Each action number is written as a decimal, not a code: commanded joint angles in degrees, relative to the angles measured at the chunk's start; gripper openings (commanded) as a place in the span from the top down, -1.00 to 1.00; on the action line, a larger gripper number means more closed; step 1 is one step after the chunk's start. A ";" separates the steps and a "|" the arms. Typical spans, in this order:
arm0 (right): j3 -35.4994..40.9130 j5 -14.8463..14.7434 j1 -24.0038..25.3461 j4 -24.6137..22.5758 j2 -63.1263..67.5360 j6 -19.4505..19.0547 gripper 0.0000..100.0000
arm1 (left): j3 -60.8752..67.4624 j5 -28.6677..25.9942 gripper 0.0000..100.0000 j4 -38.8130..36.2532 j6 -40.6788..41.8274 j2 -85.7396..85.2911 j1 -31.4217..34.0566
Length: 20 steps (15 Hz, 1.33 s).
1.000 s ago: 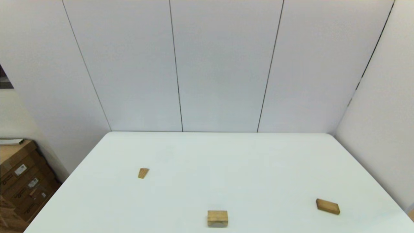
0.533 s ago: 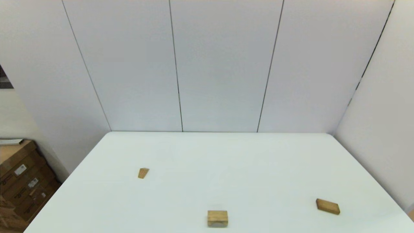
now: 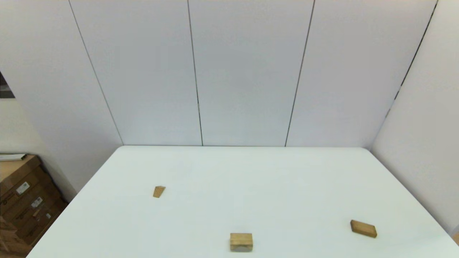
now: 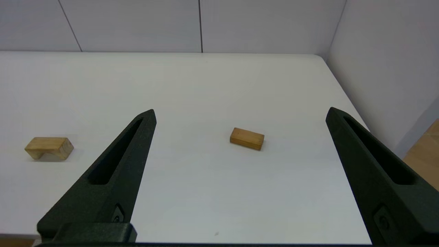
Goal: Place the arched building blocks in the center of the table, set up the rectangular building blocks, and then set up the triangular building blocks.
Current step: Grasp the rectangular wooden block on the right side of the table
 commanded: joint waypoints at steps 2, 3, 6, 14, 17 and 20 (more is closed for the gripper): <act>-14.86 -0.22 -0.25 8.52 31.29 4.69 -1.00 | 0.04 0.12 -1.00 0.07 -0.40 0.11 0.04; -16.79 -0.13 -0.78 7.90 43.33 5.04 -1.00 | 0.04 0.12 -1.00 0.07 -0.40 0.11 0.04; -21.98 -0.57 -1.13 1.14 70.22 4.25 -1.00 | 0.04 0.12 -1.00 0.07 -0.67 0.11 0.04; -36.92 -2.77 -7.55 -1.68 102.39 -4.10 -1.00 | 0.04 0.56 -1.00 0.07 -1.55 0.11 0.04; -39.20 -2.68 -10.01 -1.94 107.23 -8.85 -1.00 | 0.04 0.56 -1.00 0.07 -1.81 0.11 0.04; -40.26 -2.50 -11.42 -1.94 111.27 -10.69 -1.00 | 0.04 0.56 -1.00 0.07 -1.81 0.11 0.04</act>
